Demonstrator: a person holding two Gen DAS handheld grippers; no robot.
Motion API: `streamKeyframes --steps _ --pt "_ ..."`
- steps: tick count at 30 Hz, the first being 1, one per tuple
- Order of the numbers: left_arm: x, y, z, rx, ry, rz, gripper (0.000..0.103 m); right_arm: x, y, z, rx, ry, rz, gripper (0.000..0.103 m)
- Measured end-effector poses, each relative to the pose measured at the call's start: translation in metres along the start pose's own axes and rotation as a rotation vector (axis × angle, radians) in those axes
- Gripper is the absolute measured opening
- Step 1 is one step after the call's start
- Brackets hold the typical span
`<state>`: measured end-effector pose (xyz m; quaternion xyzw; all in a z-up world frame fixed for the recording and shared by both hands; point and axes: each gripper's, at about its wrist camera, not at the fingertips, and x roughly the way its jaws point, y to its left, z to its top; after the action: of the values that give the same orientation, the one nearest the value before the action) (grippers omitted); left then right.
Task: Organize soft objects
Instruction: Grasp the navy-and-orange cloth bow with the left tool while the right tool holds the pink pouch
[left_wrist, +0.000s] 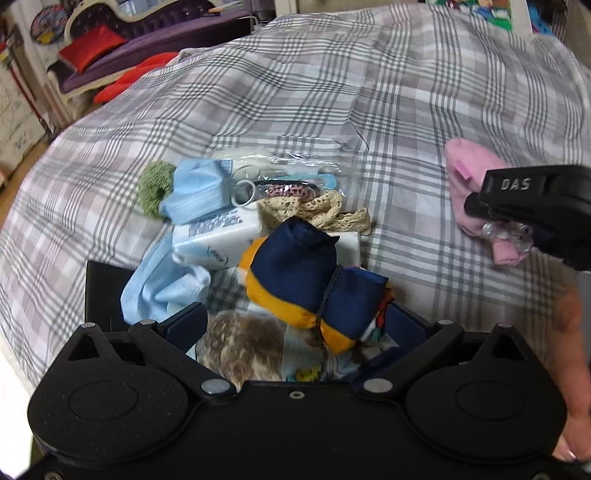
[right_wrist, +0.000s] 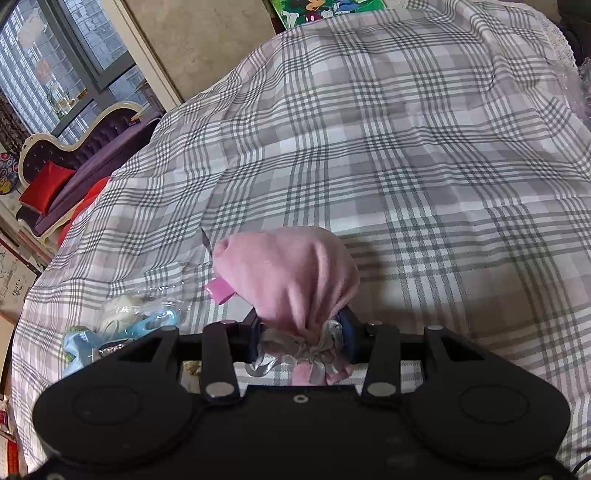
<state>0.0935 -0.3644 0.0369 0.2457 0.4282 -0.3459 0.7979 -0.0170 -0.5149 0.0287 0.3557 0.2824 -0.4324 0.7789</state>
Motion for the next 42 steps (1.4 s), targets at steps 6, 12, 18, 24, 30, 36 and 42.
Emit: streamKeyframes --steps 6,12,18,24,30,36,42 --pt "0.022 -0.005 0.011 0.031 0.042 -0.034 0.099 0.000 0.000 0.000 -0.004 0.002 0.001 0.041" --pt "0.027 -0.008 0.012 0.032 0.036 -0.059 0.079 0.002 0.003 0.000 -0.017 0.007 0.002 0.041" --pt "0.024 0.002 0.017 -0.045 0.069 -0.103 0.075 0.005 0.002 0.000 -0.015 0.016 0.004 0.041" --pt "0.013 -0.005 0.019 -0.059 0.078 -0.128 0.074 0.011 0.002 -0.001 -0.018 0.030 -0.009 0.041" --pt "-0.005 -0.020 0.017 -0.057 0.079 -0.160 0.074 0.009 0.000 -0.002 -0.033 0.035 -0.025 0.041" --pt "-0.027 -0.032 0.004 -0.056 0.097 -0.222 0.073 -0.015 -0.029 -0.004 -0.060 0.063 -0.011 0.040" --pt "-0.055 -0.042 -0.018 -0.040 0.117 -0.265 0.073 -0.052 -0.067 -0.021 -0.102 0.156 -0.002 0.040"
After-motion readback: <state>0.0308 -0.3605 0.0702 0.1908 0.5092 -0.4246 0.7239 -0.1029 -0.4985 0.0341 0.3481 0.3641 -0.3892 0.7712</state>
